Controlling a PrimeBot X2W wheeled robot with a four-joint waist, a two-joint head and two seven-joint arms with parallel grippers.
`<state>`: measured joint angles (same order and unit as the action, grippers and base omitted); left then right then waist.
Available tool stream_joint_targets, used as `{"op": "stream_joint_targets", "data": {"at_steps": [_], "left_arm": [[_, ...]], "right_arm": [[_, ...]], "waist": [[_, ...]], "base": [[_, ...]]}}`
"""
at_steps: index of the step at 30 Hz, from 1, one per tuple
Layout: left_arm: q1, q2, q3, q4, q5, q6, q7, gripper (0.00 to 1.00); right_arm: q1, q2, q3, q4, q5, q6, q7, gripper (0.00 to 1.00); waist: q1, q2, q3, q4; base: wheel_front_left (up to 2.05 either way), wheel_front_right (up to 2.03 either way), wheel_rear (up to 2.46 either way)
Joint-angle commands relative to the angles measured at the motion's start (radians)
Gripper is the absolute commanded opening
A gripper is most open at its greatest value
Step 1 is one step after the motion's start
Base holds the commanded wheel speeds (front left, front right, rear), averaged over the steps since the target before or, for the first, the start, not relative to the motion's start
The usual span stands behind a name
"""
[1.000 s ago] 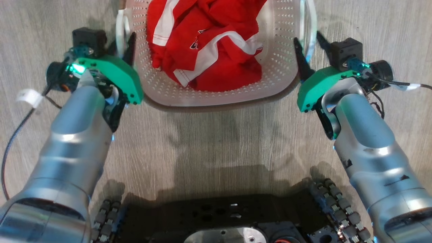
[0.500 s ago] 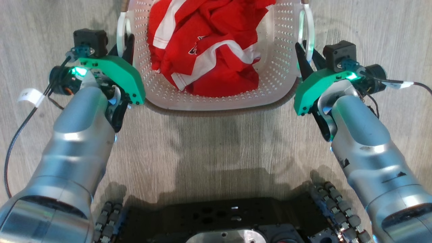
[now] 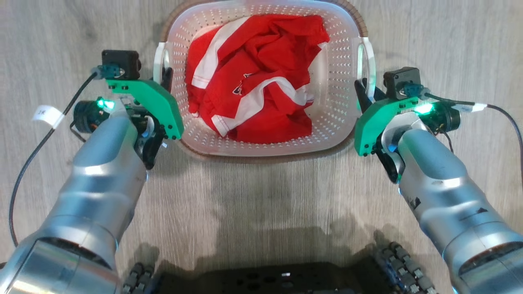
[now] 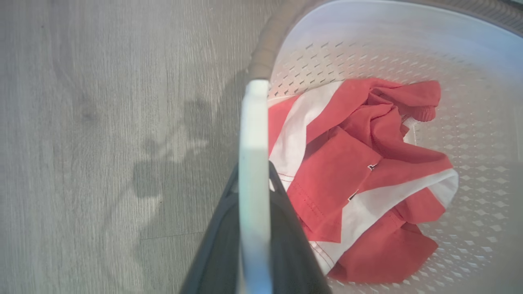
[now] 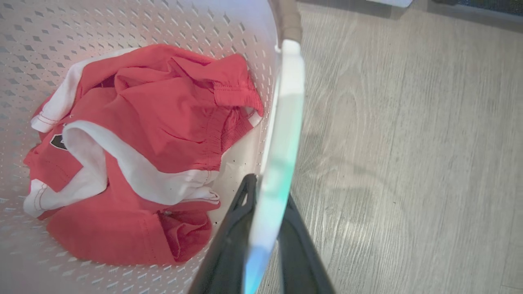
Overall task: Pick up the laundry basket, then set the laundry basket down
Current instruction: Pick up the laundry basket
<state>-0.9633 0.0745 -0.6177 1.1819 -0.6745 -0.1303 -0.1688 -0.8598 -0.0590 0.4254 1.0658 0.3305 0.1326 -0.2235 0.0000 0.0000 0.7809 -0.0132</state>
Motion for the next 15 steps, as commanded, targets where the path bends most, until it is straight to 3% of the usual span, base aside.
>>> {"op": "stream_joint_targets", "data": {"at_steps": [1, 15], "left_arm": [[0.008, 0.039, -0.005, -0.01, -0.028, 0.0, 0.017, 0.0], [0.078, 0.06, -0.071, -0.004, -0.183, 0.0, 0.135, 0.0]], "right_arm": [[0.016, 0.009, 0.032, 0.008, 0.016, -0.002, 0.008, 0.0], [0.024, 0.009, 0.124, 0.081, 0.137, -0.002, 0.126, 0.0]], "waist": [[0.0, 0.0, -0.054, -0.001], [0.0, 0.0, -0.253, -0.003]], "base": [[0.0, 0.0, 0.0], [0.0, 0.0, 0.0]]}}
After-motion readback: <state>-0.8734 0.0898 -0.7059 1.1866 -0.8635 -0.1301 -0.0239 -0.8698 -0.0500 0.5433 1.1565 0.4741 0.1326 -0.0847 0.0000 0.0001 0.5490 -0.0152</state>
